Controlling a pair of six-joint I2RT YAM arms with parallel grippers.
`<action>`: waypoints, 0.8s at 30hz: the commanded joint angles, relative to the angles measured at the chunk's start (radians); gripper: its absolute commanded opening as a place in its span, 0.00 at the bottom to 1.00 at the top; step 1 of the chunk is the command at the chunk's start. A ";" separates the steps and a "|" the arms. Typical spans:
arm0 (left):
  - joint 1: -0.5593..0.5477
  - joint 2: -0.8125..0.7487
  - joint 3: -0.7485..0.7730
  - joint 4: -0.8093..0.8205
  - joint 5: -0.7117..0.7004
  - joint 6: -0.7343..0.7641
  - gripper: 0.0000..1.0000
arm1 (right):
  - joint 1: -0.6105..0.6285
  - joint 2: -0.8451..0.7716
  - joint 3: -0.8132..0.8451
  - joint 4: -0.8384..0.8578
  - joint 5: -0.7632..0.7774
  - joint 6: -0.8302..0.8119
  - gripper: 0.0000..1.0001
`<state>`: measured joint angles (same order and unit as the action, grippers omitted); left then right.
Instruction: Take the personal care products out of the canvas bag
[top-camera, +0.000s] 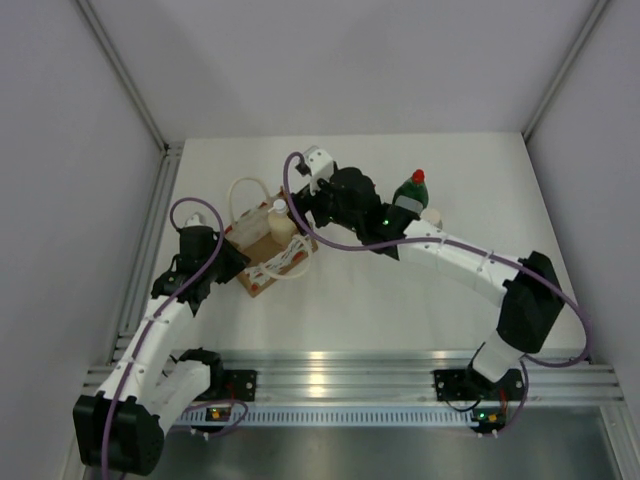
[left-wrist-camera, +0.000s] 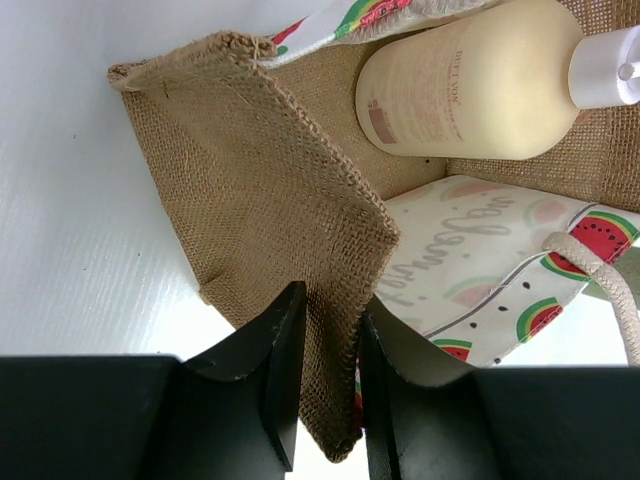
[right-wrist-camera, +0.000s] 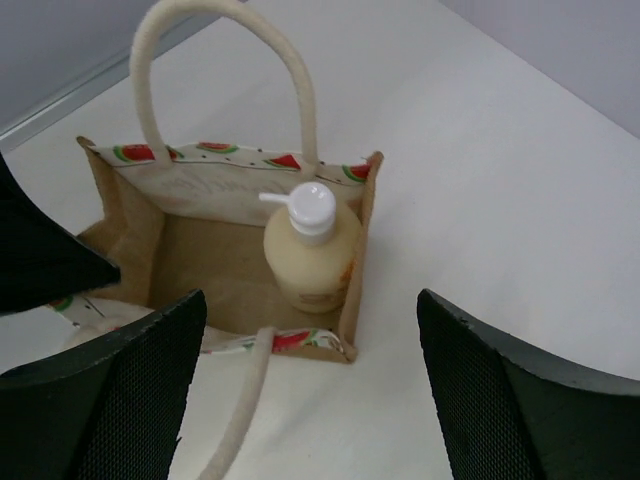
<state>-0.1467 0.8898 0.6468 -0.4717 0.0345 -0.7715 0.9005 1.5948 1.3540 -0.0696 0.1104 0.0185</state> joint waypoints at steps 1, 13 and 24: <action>-0.001 -0.011 0.002 0.001 0.018 0.012 0.31 | 0.021 0.085 0.143 -0.062 -0.155 -0.066 0.82; -0.001 -0.012 0.001 -0.001 0.024 0.017 0.31 | 0.012 0.324 0.378 -0.133 -0.178 -0.115 0.70; -0.001 -0.015 -0.004 -0.001 0.013 0.028 0.31 | -0.048 0.433 0.444 -0.156 -0.321 -0.172 0.65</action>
<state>-0.1467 0.8856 0.6468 -0.4725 0.0406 -0.7586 0.8642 2.0144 1.7378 -0.2123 -0.1242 -0.1089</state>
